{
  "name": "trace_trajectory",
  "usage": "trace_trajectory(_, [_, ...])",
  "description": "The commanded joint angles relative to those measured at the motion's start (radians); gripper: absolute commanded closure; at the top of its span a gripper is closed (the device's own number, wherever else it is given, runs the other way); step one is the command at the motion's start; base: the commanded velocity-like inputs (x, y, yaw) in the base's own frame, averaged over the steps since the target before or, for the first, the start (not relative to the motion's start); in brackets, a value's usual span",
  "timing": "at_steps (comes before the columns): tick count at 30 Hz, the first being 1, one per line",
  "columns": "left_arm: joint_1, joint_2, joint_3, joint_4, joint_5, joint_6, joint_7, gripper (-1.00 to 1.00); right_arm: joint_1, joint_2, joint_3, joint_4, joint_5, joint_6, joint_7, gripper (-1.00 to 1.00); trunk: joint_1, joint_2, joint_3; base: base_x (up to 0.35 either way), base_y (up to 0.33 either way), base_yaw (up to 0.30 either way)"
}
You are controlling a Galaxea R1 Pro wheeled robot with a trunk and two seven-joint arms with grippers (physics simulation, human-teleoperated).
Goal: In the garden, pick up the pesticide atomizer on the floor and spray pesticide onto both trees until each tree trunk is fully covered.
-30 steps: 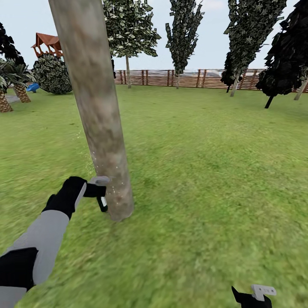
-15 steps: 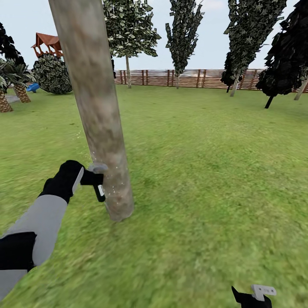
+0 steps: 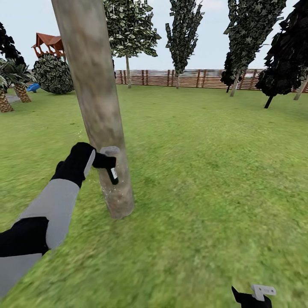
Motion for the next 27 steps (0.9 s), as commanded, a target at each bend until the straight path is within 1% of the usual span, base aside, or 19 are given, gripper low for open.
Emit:
trace_trajectory(1, [-0.010, 0.003, 0.001, 0.001, -0.003, 0.001, 0.000, 1.00, 0.000, 0.000, 0.000, 0.000, 0.000, 0.000, 0.000, -1.00, 0.000, 0.000, 0.000, 0.000, 0.000, 0.000])
trace_trajectory(4, [-0.033, 0.016, 0.001, -0.001, -0.004, 0.003, 0.001, 1.00, 0.000, 0.000, 0.000, 0.000, 0.000, 0.000, 0.000, -1.00, 0.000, 0.000, 0.000, 0.000, 0.000, 0.000])
trace_trajectory(5, [-0.047, 0.027, 0.002, -0.001, -0.004, 0.004, 0.001, 1.00, 0.000, 0.000, 0.000, 0.000, 0.000, 0.000, 0.000, -1.00, 0.000, 0.000, 0.000, 0.000, 0.000, 0.000])
trace_trajectory(6, [-0.053, 0.045, 0.002, -0.001, -0.003, 0.004, 0.002, 1.00, 0.000, 0.000, 0.000, 0.000, 0.001, 0.000, 0.000, -1.00, 0.000, 0.000, 0.000, 0.000, 0.000, 0.000])
trace_trajectory(8, [-0.055, 0.063, 0.001, 0.006, -0.002, 0.004, 0.001, 1.00, 0.000, 0.000, 0.000, 0.000, 0.000, 0.000, 0.000, -1.00, 0.000, 0.000, 0.000, 0.000, 0.000, 0.000])
trace_trajectory(10, [-0.052, 0.064, 0.000, 0.009, -0.001, 0.004, 0.001, 1.00, 0.000, 0.000, 0.000, 0.000, 0.001, 0.000, 0.000, -1.00, 0.000, 0.000, 0.000, 0.000, 0.000, 0.000])
trace_trajectory(13, [-0.043, 0.058, -0.003, 0.013, -0.002, 0.004, 0.001, 1.00, 0.000, 0.000, 0.000, 0.000, 0.000, 0.000, 0.000, -1.00, 0.000, 0.000, 0.000, 0.000, 0.000, 0.000])
trace_trajectory(21, [-0.037, 0.066, -0.002, 0.026, -0.004, 0.003, 0.003, 1.00, 0.000, 0.000, 0.000, 0.000, 0.000, 0.000, 0.000, -1.00, 0.000, 0.000, 0.000, 0.000, 0.000, 0.000])
trace_trajectory(22, [-0.039, 0.071, -0.002, 0.028, -0.008, 0.003, 0.003, 1.00, 0.000, 0.000, 0.000, 0.000, 0.000, 0.000, 0.000, -1.00, 0.000, 0.000, 0.000, 0.000, 0.000, 0.000])
trace_trajectory(25, [-0.049, 0.114, 0.000, 0.029, -0.020, 0.004, 0.002, 1.00, 0.000, 0.000, 0.000, 0.000, 0.000, 0.000, 0.000, -1.00, 0.000, 0.000, 0.000, 0.000, 0.000, 0.000])
trace_trajectory(26, [-0.055, 0.125, 0.001, 0.024, -0.022, 0.005, 0.002, 1.00, 0.000, 0.000, 0.000, 0.000, 0.000, 0.000, 0.000, -1.00, 0.000, 0.000, 0.000, 0.000, 0.000, 0.000])
trace_trajectory(27, [-0.057, 0.130, 0.000, 0.021, -0.022, 0.005, 0.002, 1.00, 0.000, 0.000, 0.000, 0.000, 0.000, 0.000, 0.000, -1.00, 0.000, 0.000, 0.000, 0.000, 0.000, 0.000])
